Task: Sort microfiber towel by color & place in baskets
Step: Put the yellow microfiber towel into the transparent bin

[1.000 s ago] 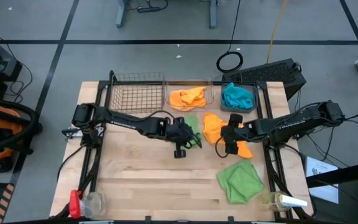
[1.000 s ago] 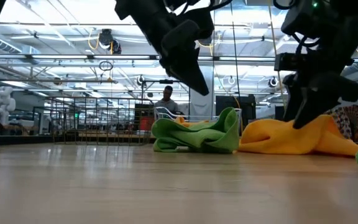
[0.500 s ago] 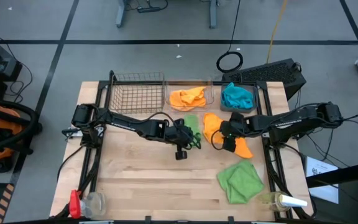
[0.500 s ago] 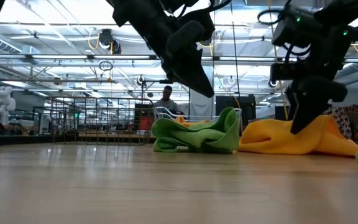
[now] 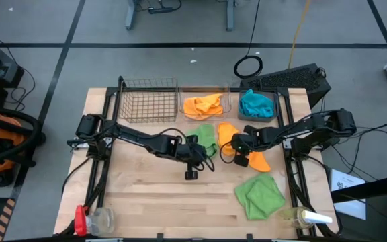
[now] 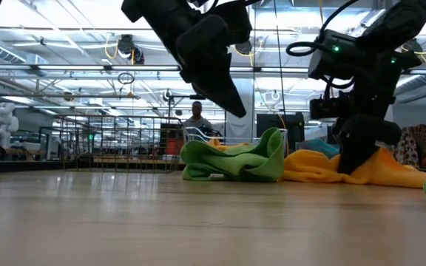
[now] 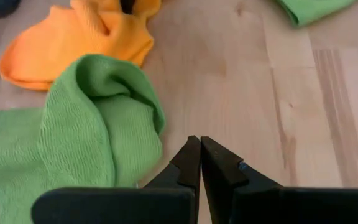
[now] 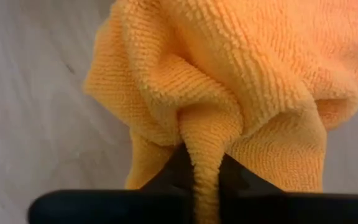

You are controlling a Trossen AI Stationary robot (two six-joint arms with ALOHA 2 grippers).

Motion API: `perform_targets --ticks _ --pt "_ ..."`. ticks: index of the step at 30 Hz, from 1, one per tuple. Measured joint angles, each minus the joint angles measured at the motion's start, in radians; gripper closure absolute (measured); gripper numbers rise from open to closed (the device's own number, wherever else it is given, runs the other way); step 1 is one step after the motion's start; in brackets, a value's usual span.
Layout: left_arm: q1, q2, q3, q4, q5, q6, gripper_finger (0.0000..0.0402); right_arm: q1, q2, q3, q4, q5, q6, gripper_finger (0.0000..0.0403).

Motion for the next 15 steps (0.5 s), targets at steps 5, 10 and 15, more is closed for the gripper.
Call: perform_targets --ticks 5,10,15 --pt "-0.011 -0.001 0.0 -0.034 0.0 -0.02 0.0381 0.019 -0.069 -0.004 -0.034 -0.007 0.022 0.0397" --pt "-0.012 -0.001 0.0 -0.032 0.0 -0.019 0.0381 0.051 -0.175 0.027 -0.097 -0.003 0.058 0.04" --pt "-0.012 -0.001 0.0 -0.024 0.0 -0.02 0.0381 0.083 -0.242 0.112 -0.204 0.009 0.084 0.04"
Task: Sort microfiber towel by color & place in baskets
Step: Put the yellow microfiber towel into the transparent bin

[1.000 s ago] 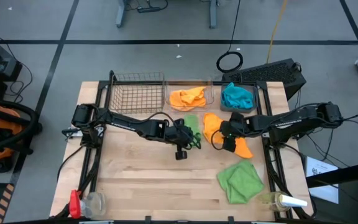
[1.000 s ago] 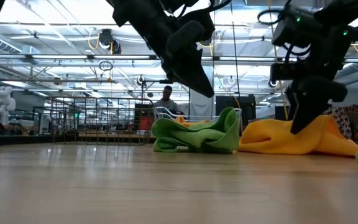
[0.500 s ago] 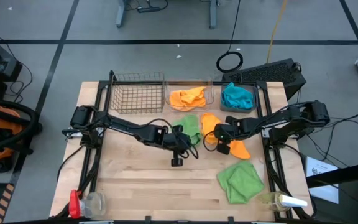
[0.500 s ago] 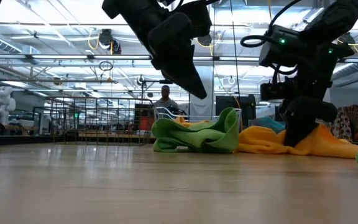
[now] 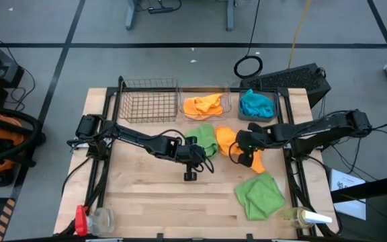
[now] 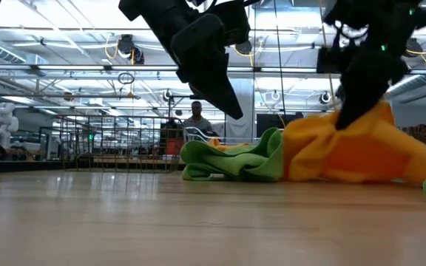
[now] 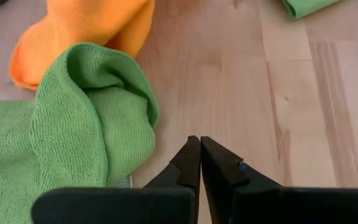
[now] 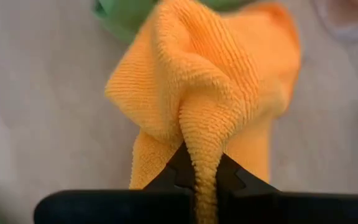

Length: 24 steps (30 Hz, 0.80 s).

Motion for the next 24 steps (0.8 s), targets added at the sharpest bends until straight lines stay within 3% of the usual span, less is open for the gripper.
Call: perform_targets --ticks 11,19,24 --pt "-0.002 0.0 0.0 -0.002 0.001 -0.001 0.0381 0.073 -0.01 0.318 -0.297 0.3 -0.017 0.0402" --pt "-0.002 -0.086 0.0 -0.123 -0.043 -0.007 0.0381 0.079 -0.011 0.467 -0.345 0.522 -0.127 0.0403" --pt "-0.002 -0.196 0.0 -0.109 -0.124 0.016 0.0381 0.079 -0.011 0.481 -0.274 0.57 -0.219 0.0403"
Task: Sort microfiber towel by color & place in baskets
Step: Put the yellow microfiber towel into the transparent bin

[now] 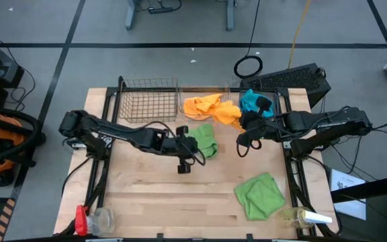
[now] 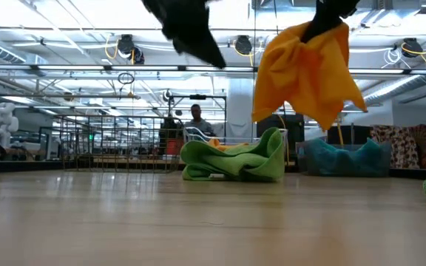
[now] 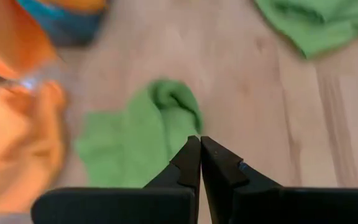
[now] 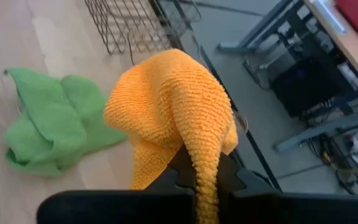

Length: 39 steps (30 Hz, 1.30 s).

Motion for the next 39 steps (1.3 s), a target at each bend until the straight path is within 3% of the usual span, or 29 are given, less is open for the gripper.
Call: perform_targets --ticks 9,17,25,34,39 --pt "0.013 -0.127 0.001 0.2 -0.231 0.162 0.0381 0.004 0.008 0.0 0.12 -0.011 -0.073 0.0401" --pt "0.114 -0.128 0.0 0.222 -0.217 0.129 0.0373 0.052 0.011 0.0 0.182 -0.03 -0.11 0.04" --pt "0.169 -0.059 0.0 0.279 -0.026 0.063 0.0327 0.056 0.011 0.0 0.414 -0.031 -0.29 0.0399" --pt "0.131 -0.08 0.001 0.25 -0.1 0.121 0.0311 -0.066 0.024 0.0 0.583 -0.031 -0.457 0.0399" --pt "0.131 -0.109 0.001 0.102 -0.145 0.102 0.0311 -0.176 0.069 0.0 0.66 -0.127 -0.543 0.0399"
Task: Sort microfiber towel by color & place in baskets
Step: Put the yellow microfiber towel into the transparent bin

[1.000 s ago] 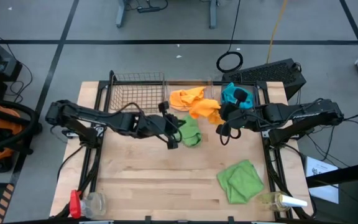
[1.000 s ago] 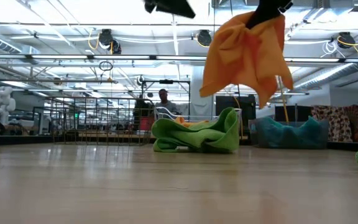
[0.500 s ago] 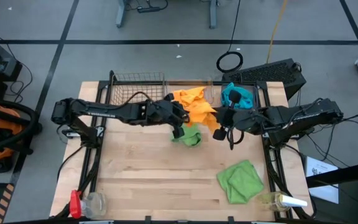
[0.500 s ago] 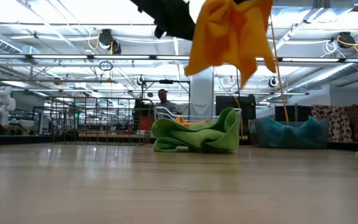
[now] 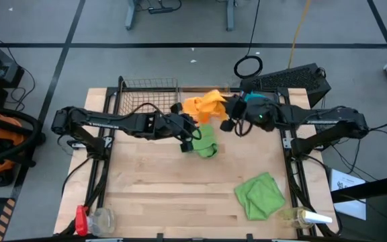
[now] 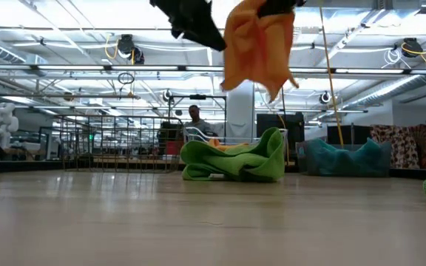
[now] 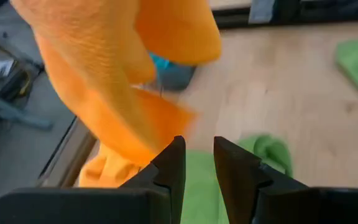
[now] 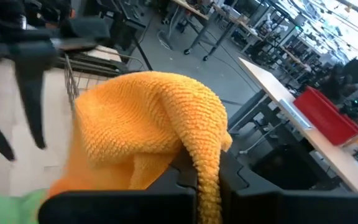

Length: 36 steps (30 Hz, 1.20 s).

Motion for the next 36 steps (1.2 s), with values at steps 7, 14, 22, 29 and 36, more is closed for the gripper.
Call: perform_targets --ticks 7,14,22,29,36 --pt "-0.012 -0.007 -0.001 -0.124 -0.016 -0.09 0.031 -0.156 0.1 -0.001 0.1 -0.161 -0.071 0.0399" --pt "-0.058 -0.007 -0.001 -0.144 -0.109 -0.086 0.031 -0.283 0.205 -0.001 0.1 -0.294 -0.101 0.0399" --pt "-0.07 -0.018 -0.083 -0.048 -0.153 -0.059 0.031 -0.373 0.273 -0.001 0.108 -0.375 -0.215 0.0399" --pt "-0.064 -0.054 -0.205 0.073 -0.198 -0.066 0.031 -0.394 0.277 -0.001 0.168 -0.455 -0.186 0.0399" --pt "-0.081 -0.098 -0.314 0.183 -0.198 -0.076 0.031 -0.382 0.235 -0.003 0.138 -0.331 -0.235 0.0399"
